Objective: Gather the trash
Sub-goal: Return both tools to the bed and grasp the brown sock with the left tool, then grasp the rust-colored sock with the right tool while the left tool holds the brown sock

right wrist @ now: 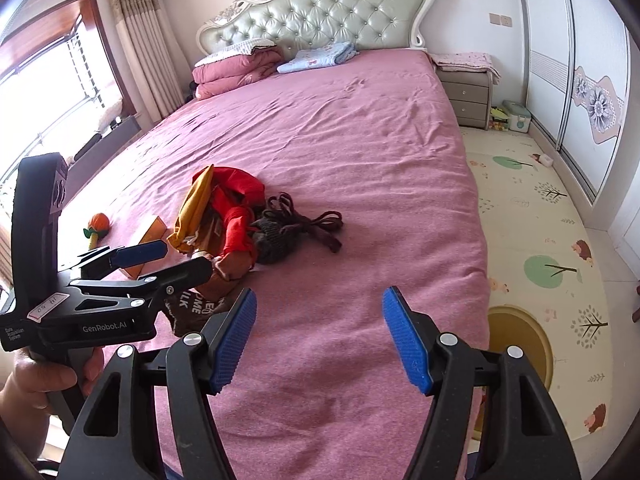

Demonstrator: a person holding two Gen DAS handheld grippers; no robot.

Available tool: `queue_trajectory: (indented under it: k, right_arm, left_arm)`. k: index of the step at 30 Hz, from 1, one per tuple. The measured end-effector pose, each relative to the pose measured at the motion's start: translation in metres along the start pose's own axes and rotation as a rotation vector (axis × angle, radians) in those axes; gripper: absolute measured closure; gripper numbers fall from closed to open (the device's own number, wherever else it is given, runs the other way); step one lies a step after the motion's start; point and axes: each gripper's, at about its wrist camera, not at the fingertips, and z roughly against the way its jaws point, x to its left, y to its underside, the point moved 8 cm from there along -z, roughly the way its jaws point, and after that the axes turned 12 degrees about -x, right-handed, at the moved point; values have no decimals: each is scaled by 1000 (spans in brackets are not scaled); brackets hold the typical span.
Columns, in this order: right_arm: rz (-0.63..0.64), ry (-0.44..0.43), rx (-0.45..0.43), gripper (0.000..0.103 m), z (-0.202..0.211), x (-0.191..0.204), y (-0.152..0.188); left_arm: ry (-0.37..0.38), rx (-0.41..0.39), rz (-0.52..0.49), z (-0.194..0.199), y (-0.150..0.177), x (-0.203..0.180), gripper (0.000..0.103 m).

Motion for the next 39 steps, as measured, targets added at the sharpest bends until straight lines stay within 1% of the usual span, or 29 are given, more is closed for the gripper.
queue_trajectory:
  k: [4, 10, 14, 17, 18, 19, 20, 22, 23, 25, 26, 29, 33, 37, 39]
  right_arm:
    - [19, -21, 13, 38, -10, 16, 0]
    - [44, -43, 31, 38, -24, 35, 6]
    - [28, -55, 43, 38, -32, 43, 8]
    - [31, -58, 49, 38, -36, 49, 9]
    - [35, -60, 51, 38, -38, 51, 9]
    - [38, -61, 54, 38, -39, 52, 9]
    - [40, -62, 55, 38, -40, 54, 9]
    - [44, -63, 64, 38, -43, 57, 9]
    - [44, -64, 67, 38, -44, 58, 9]
    - [48, -67, 76, 38, -47, 62, 10]
    - [51, -67, 79, 38, -49, 64, 11]
    - [56, -77, 92, 38, -55, 70, 13]
    - [64, -91, 111, 38, -65, 81, 16]
    - [75, -105, 132, 38, -78, 93, 20]
    - [70, -112, 145, 38, -86, 97, 21]
  left_arm:
    - [-18, 14, 24, 2, 10, 21, 14]
    - [-32, 46, 41, -2, 28, 36, 14]
    - [-11, 80, 57, -9, 43, 41, 15]
    - [-2, 119, 64, -18, 54, 45, 22]
    - [-3, 132, 70, -22, 57, 46, 29]
    - [-2, 145, 79, -26, 59, 48, 37]
    - [-3, 158, 87, -29, 62, 49, 42]
    - [-7, 176, 101, -34, 67, 53, 56]
    - [-4, 183, 107, -35, 68, 55, 60]
    - [-5, 191, 105, -35, 71, 58, 84]
    - [0, 189, 101, -34, 71, 58, 86]
    - [12, 169, 95, -28, 69, 61, 91]
    - [31, 142, 100, -17, 66, 71, 91]
    - [29, 127, 122, -8, 63, 88, 91]
    - [13, 122, 127, -6, 62, 97, 91]
